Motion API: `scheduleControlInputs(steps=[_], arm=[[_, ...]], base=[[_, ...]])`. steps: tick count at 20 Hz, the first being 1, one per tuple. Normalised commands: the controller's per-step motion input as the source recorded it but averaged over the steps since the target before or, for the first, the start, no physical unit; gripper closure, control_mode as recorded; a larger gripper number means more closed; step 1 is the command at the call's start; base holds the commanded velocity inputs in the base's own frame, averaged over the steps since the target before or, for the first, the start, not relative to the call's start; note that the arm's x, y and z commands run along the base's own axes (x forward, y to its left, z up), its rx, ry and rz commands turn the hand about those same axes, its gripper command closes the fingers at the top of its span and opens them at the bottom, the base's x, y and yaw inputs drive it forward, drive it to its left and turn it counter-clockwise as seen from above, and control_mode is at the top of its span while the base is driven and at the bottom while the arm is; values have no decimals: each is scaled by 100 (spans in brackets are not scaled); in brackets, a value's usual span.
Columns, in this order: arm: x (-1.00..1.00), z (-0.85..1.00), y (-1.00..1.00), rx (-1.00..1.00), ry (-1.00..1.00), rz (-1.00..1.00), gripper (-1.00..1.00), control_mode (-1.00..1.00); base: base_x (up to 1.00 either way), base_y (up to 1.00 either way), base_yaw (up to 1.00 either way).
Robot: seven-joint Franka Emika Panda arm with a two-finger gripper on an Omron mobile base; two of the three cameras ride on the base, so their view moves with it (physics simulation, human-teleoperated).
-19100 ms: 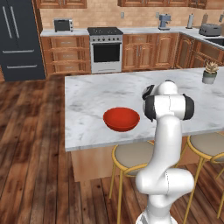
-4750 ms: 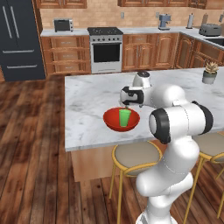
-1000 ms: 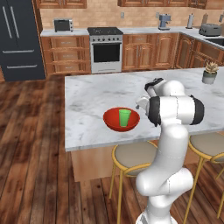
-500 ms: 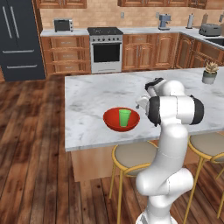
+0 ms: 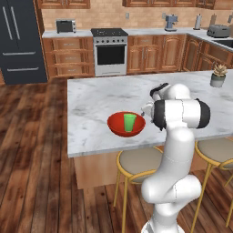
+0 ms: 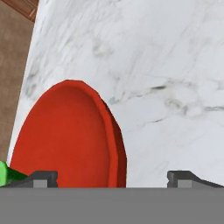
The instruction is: Place the cup inside the bowl on the dining table and move the bowl to any counter.
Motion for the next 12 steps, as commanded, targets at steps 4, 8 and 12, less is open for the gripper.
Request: scheduleControlInputs(steps=[4,8,12], arm=[[0,-23,0,0,0,0,-100,-100],[0,-11,0,0,0,0,-100,-100],[0,-10,0,0,0,0,-100,-100]], base=[[0,0,0],[0,0,0],[0,0,0]])
